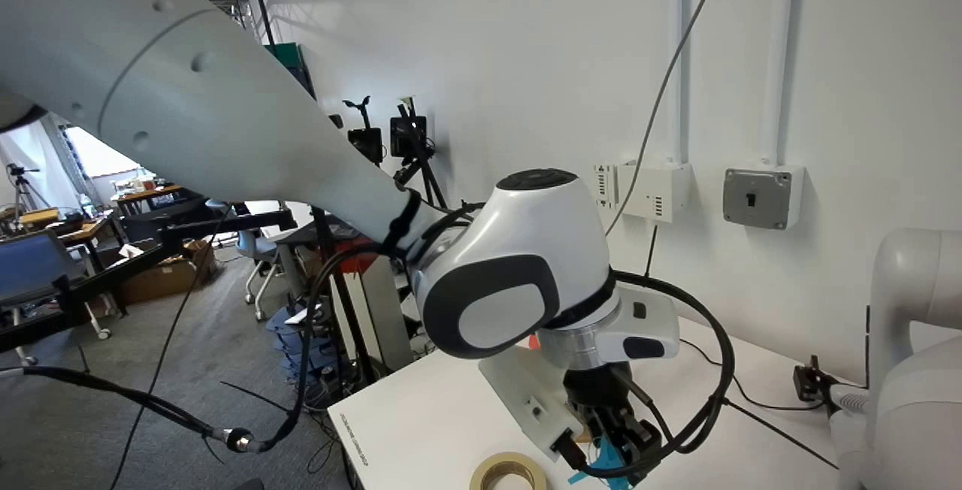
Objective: Remove the peg and gray tape one at a time from the wooden holder and put them on the table
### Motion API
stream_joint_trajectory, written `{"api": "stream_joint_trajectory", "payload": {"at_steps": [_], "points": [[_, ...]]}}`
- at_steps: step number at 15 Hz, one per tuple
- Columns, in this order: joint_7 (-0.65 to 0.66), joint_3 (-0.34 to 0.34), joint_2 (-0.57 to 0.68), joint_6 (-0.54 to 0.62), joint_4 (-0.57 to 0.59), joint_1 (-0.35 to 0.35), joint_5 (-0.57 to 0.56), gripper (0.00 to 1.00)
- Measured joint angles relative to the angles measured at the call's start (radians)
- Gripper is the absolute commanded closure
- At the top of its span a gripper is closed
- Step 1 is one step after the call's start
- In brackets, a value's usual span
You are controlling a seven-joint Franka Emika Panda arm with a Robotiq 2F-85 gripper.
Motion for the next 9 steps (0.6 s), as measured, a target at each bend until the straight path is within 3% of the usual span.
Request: {"api": "stream_joint_trajectory", "payload": {"at_steps": [9], "points": [[0.124,-0.035,0.157,0.0,0.102,0.0,-0.075,0.68]]}}
